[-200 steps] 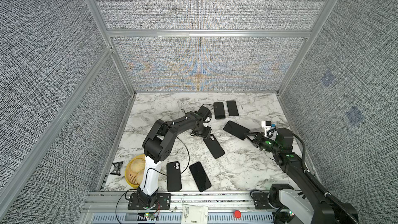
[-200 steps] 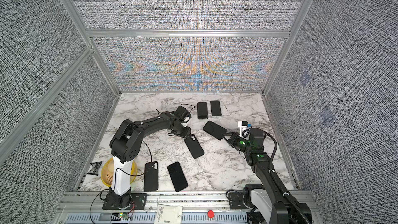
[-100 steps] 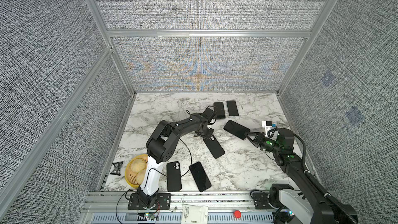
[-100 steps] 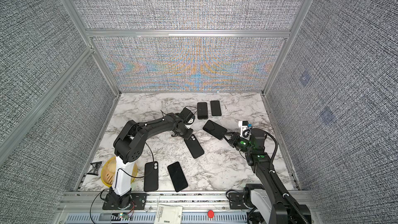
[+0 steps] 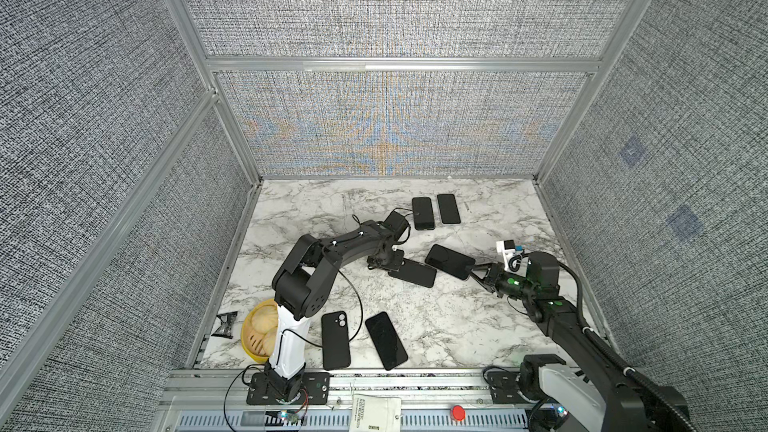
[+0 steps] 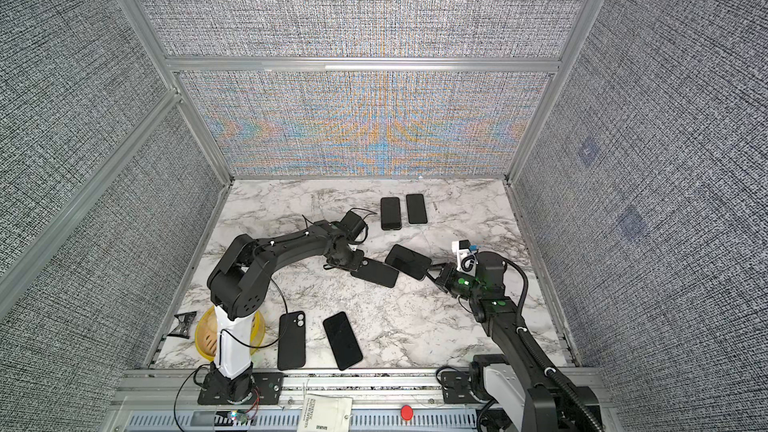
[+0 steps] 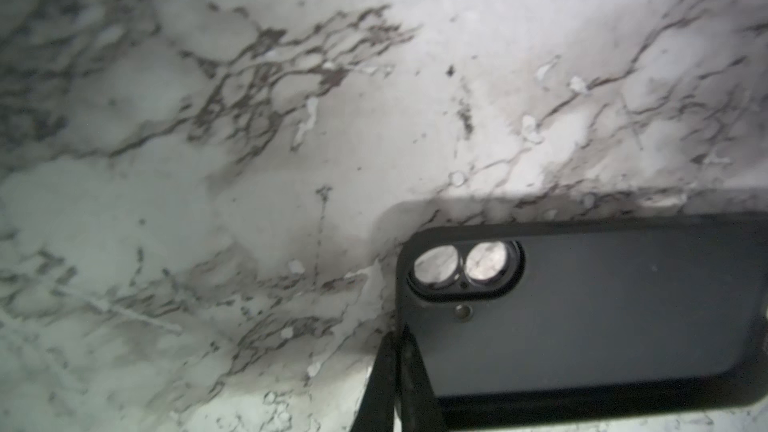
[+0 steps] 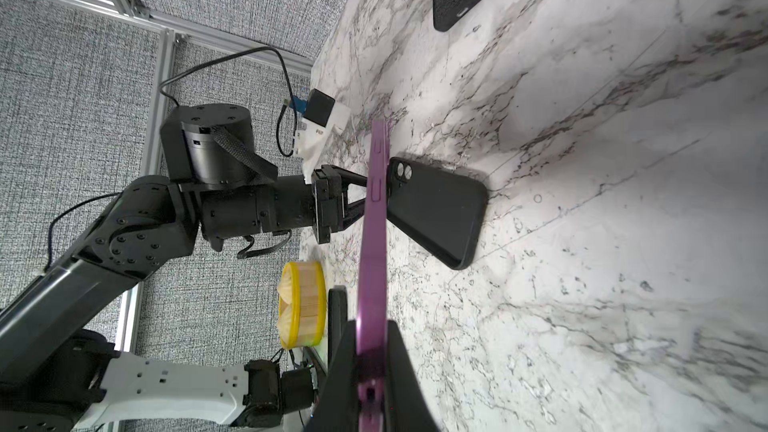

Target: Put the phone into the phone case

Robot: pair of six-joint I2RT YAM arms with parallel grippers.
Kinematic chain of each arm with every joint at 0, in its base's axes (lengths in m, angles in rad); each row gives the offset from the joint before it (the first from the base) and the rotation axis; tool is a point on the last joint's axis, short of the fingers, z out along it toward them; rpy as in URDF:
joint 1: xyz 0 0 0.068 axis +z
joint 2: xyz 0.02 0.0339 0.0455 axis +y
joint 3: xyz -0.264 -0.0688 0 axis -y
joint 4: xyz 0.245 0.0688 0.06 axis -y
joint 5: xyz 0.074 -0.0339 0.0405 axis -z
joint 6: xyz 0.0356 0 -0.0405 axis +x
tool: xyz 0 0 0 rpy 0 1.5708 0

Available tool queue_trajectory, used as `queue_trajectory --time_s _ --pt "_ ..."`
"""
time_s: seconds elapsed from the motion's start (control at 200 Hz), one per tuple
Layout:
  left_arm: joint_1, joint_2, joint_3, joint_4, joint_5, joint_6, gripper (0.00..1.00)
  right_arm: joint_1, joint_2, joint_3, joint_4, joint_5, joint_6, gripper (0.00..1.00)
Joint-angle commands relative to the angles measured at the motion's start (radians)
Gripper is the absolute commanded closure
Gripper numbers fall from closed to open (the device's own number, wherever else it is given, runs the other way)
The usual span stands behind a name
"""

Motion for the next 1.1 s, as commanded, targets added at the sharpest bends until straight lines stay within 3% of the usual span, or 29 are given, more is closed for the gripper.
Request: queue_trajectory --time_s 0.0,0.21,0.89,1.095 --pt "0.021 -0.024 -0.052 0.006 0.033 -0.110 0.97 0.033 0.027 0.017 -0.012 -0.001 -0.044 1.00" --pt "0.045 -0.109 -0.117 0.060 0.088 -0.226 1.00 0.092 0.081 0.078 -0.064 -0.017 -0.101 1.00" --pt "0.035 -0.147 -0.172 0.054 0.108 -0.272 1.00 0.120 0.167 0.102 -0.103 -0.117 -0.149 1.00" --pt "0.032 -0.164 -0.219 0.099 0.131 -0.303 0.94 0.139 0.220 0.102 -0.042 -0.142 -0.125 1.00"
